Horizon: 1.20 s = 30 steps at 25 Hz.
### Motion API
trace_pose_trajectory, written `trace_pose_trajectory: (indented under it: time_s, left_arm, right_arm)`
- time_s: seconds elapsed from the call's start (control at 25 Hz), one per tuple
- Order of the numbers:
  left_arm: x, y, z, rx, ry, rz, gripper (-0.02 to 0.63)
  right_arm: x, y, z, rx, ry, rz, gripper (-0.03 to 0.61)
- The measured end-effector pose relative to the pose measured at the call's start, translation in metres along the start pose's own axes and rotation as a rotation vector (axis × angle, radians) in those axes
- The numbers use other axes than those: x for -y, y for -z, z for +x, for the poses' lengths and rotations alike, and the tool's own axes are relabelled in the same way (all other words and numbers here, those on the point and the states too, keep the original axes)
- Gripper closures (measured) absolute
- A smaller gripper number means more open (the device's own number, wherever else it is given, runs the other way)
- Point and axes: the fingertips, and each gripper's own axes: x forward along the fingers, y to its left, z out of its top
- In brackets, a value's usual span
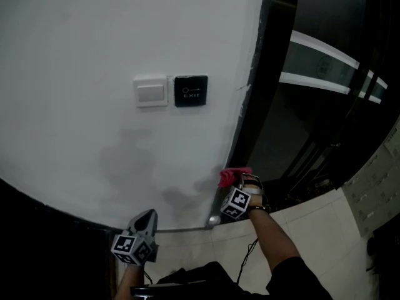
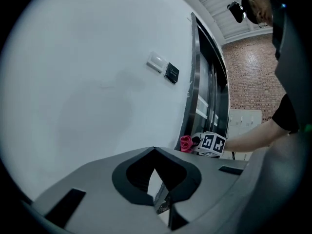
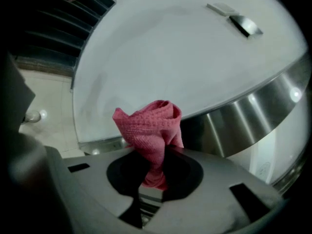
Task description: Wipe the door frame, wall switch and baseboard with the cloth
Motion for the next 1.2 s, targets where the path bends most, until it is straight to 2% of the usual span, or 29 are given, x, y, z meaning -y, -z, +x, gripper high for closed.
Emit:
trace_pose_trajectory:
  time_s: [0.04, 0.12, 0.24, 0.36, 0.52, 0.56, 0.64, 0.8, 0.88, 1.04, 1.2]
  left_arm:
    - [0.001, -0.001, 0.0, 0.004, 0.009, -0.003, 0.621]
    - [0.006, -0.004, -0.001, 0.008, 0.025, -0.015, 0.621]
    - [0.008, -0.012, -0.003, 0.016, 0.034, 0.006, 0.621]
    - [0.003, -0.018, 0.0, 0.025, 0.033, 0.043, 0.621]
    - [0.003, -0.015, 0.0, 0.033, 0.047, 0.05, 0.621]
    - [0.003, -0.014, 0.001, 0.036, 0.055, 0.042, 0.621]
    - [0.003, -0.011, 0.007, 0.04, 0.074, 0.021, 0.621]
    - [0.019, -0.003, 0.028, 0.034, 0.153, 0.015, 0.621]
    - [0.037, -0.001, 0.04, 0.029, 0.209, 0.03, 0.621]
    - [0.078, 0.016, 0.068, 0.005, 0.293, 0.013, 0.621]
    - [0.14, 0.032, 0.094, 0.002, 0.351, 0.009, 0.621]
  right_arm:
    - [-0.008, 0.001, -0.001, -0.011, -0.067, 0.024, 0.523]
    - [-0.022, 0.005, -0.008, -0.008, -0.166, 0.136, 0.523]
    - [-0.041, 0.021, -0.019, 0.022, -0.224, 0.304, 0.523]
    - [-0.049, 0.026, -0.042, 0.129, -0.256, 0.463, 0.523]
    - [-0.046, 0.052, -0.096, 0.327, -0.293, 0.889, 0.523]
    - [-0.04, 0.062, -0.108, 0.355, -0.279, 0.979, 0.523]
    - [-0.029, 0.081, -0.13, 0.386, -0.214, 1.096, 0.523]
    - [-0.015, 0.117, -0.169, 0.396, -0.04, 1.189, 0.523]
    - [-0.011, 0.132, -0.188, 0.393, 0.019, 1.213, 0.523]
    - [0.004, 0.163, -0.22, 0.395, 0.091, 1.188, 0.523]
    - [0.036, 0.214, -0.232, 0.44, 0.135, 1.137, 0.523]
